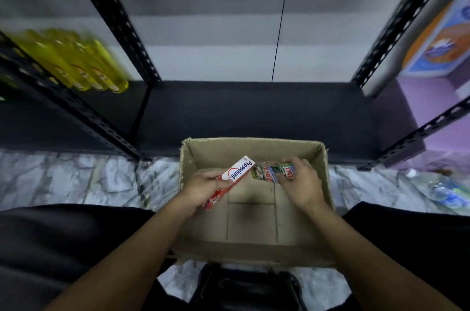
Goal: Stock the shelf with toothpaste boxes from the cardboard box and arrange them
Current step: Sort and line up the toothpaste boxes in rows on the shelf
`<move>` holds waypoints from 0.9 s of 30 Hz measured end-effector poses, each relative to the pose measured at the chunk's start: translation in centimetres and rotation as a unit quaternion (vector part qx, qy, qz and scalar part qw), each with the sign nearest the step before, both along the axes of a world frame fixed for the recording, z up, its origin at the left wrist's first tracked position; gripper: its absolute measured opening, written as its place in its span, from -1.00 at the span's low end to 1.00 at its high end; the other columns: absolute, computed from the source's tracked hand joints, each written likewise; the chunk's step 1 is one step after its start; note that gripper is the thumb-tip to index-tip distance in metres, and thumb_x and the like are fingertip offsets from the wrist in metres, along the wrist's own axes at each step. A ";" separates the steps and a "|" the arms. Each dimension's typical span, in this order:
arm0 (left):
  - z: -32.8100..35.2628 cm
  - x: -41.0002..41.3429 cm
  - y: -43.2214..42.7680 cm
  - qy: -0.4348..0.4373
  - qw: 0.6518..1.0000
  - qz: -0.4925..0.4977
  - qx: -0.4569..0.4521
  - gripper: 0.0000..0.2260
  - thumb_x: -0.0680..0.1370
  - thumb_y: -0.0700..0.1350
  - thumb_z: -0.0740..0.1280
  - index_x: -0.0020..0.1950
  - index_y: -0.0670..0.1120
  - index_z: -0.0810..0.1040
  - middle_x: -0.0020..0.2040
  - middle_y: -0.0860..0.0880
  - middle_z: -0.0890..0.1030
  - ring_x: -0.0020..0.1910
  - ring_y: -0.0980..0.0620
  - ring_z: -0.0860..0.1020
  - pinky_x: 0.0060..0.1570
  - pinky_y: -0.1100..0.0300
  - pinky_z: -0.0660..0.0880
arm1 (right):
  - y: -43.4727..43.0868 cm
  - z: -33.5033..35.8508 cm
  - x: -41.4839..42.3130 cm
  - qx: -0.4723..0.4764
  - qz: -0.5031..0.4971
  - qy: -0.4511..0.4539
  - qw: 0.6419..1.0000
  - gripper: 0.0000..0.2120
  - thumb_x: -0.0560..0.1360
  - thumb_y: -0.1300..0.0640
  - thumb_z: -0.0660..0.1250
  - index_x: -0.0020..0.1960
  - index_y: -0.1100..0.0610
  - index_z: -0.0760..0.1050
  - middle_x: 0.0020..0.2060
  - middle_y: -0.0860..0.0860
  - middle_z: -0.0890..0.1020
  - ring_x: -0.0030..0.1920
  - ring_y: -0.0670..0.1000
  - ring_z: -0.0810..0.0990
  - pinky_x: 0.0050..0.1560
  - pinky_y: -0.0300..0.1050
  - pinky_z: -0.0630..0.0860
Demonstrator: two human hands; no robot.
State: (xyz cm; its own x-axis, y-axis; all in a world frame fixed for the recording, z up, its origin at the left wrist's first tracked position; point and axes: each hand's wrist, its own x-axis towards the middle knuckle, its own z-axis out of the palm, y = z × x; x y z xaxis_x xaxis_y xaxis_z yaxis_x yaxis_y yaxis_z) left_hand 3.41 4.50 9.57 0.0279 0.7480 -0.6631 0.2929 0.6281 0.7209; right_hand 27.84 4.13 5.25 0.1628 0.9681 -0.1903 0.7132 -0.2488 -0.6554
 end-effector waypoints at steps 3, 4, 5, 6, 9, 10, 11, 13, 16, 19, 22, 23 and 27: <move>4.6 0.0 0.4 0.007 0.997 -0.014 0.071 -0.70 0.45 -0.18 0.51 0.12 0.09 0.69 -0.06 -0.02 0.73 -0.20 0.00 0.62 -0.19 0.14 0.49 | 1.1 5.2 0.1 0.092 0.022 0.003 0.996 -0.70 0.44 0.06 0.46 0.15 -0.02 0.55 0.00 0.01 0.54 -0.01 0.07 0.58 -0.03 -0.19 0.42; 6.1 -0.2 0.5 0.017 0.995 -0.019 0.099 -0.70 0.44 -0.18 0.51 0.11 0.11 0.70 -0.06 0.01 0.73 -0.20 0.01 0.63 -0.19 0.15 0.49 | 1.4 7.1 0.2 0.119 0.026 0.001 0.993 -0.71 0.44 0.07 0.46 0.15 -0.03 0.55 -0.01 -0.01 0.53 -0.01 0.06 0.57 -0.03 -0.18 0.43; 7.6 -0.4 0.6 0.028 0.991 -0.026 0.125 -0.69 0.42 -0.17 0.52 0.10 0.13 0.70 -0.07 0.06 0.73 -0.19 0.05 0.65 -0.18 0.17 0.51 | 1.7 9.2 0.3 0.141 0.029 0.000 0.990 -0.71 0.45 0.07 0.45 0.15 -0.05 0.55 -0.01 -0.02 0.52 -0.01 0.04 0.57 -0.01 -0.14 0.47; 9.1 -0.6 0.6 0.038 0.988 -0.036 0.148 -0.69 0.41 -0.15 0.52 0.09 0.15 0.70 -0.07 0.11 0.73 -0.16 0.09 0.67 -0.15 0.20 0.53 | 1.8 11.2 0.4 0.161 0.035 0.001 0.986 -0.72 0.46 0.06 0.45 0.15 -0.06 0.54 0.00 -0.03 0.51 0.00 0.03 0.56 0.02 -0.08 0.50; 14.0 -1.0 0.2 0.063 0.971 -0.072 0.220 -0.68 0.39 -0.09 0.55 0.09 0.19 0.70 -0.07 0.20 0.71 -0.09 0.17 0.67 0.00 0.22 0.55 | 1.8 17.3 0.9 0.218 0.067 0.004 0.974 -0.72 0.49 0.04 0.42 0.18 -0.07 0.51 0.01 -0.05 0.52 -0.02 -0.03 0.54 -0.01 -0.07 0.51; 15.7 -1.1 0.0 0.070 0.964 -0.080 0.242 -0.68 0.39 -0.08 0.56 0.08 0.22 0.69 -0.07 0.22 0.71 -0.08 0.19 0.67 -0.02 0.26 0.55 | 1.7 19.3 1.1 0.236 0.078 0.000 0.969 -0.72 0.49 0.03 0.42 0.18 -0.07 0.51 0.01 -0.05 0.53 -0.03 -0.05 0.54 -0.04 -0.12 0.49; 17.5 -1.2 -0.4 0.077 0.958 -0.087 0.263 -0.68 0.39 -0.06 0.56 0.08 0.25 0.68 -0.07 0.24 0.70 -0.09 0.22 0.66 -0.08 0.32 0.51 | 1.4 21.4 1.4 0.254 0.085 -0.008 0.964 -0.72 0.49 0.03 0.43 0.18 -0.07 0.51 0.00 -0.06 0.54 -0.04 -0.07 0.54 -0.06 -0.19 0.45; 21.0 -1.4 -1.3 0.087 0.942 -0.105 0.306 -0.68 0.41 -0.06 0.55 0.09 0.27 0.67 -0.06 0.28 0.69 -0.08 0.25 0.64 -0.16 0.43 0.44 | 0.8 25.7 2.1 0.286 0.088 -0.015 0.954 -0.72 0.48 0.02 0.44 0.17 -0.09 0.51 0.01 -0.07 0.57 -0.03 -0.09 0.54 -0.06 -0.27 0.44; 26.0 -1.6 -2.4 0.094 0.920 -0.125 0.360 -0.70 0.44 -0.06 0.53 0.09 0.26 0.67 -0.05 0.29 0.69 -0.07 0.25 0.63 -0.12 0.42 0.45 | -0.8 31.9 3.4 0.329 0.077 0.001 0.941 -0.75 0.46 0.03 0.46 0.09 -0.16 0.51 -0.01 -0.10 0.61 -0.08 -0.16 0.57 -0.07 -0.32 0.44; 30.4 -1.2 -3.1 0.081 0.900 -0.149 0.401 -0.71 0.44 -0.05 0.54 0.03 0.33 0.67 0.03 0.20 0.70 -0.05 0.03 0.67 -0.06 0.16 0.47 | -2.4 37.3 4.7 0.358 0.076 0.008 0.930 -0.76 0.45 0.06 0.48 0.06 -0.14 0.53 -0.09 -0.17 0.63 -0.17 -0.23 0.57 -0.23 -0.47 0.38; 34.2 -0.2 -3.1 0.079 0.871 -0.165 0.457 -0.71 0.43 -0.06 0.55 0.03 0.31 0.68 0.11 0.29 0.64 0.08 0.04 0.65 0.03 0.10 0.53 | -3.4 41.5 6.1 0.398 0.066 0.009 0.915 -0.75 0.44 0.04 0.48 0.06 -0.15 0.54 -0.14 -0.14 0.66 -0.25 0.00 0.59 -0.19 -0.28 0.48; 35.4 0.3 -3.0 0.089 0.855 -0.171 0.481 -0.71 0.43 -0.07 0.55 0.03 0.30 0.68 0.14 0.28 0.64 0.11 0.18 0.62 0.10 0.20 0.52 | -3.5 42.5 6.6 0.412 0.058 0.009 0.909 -0.75 0.44 0.03 0.48 0.06 -0.16 0.54 -0.14 -0.11 0.66 -0.25 0.10 0.58 -0.15 -0.20 0.49; 39.0 3.0 -1.8 0.160 0.792 -0.174 0.563 -0.76 0.43 -0.05 0.52 0.04 0.23 0.69 0.16 0.26 0.62 0.14 0.41 0.52 0.09 0.53 0.34 | -3.2 45.7 8.8 0.458 0.019 0.005 0.889 -0.74 0.44 0.04 0.49 0.08 -0.13 0.54 -0.14 -0.09 0.68 -0.20 0.02 0.62 -0.12 -0.15 0.53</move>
State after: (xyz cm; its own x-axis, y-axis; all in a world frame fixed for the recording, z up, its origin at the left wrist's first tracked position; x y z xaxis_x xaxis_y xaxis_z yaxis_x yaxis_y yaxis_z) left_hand 6.45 2.69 48.56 0.3281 0.8536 0.4045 0.5879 -0.5197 0.6199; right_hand 36.68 0.97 50.93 0.1296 0.7227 0.6789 0.7024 0.4163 -0.5773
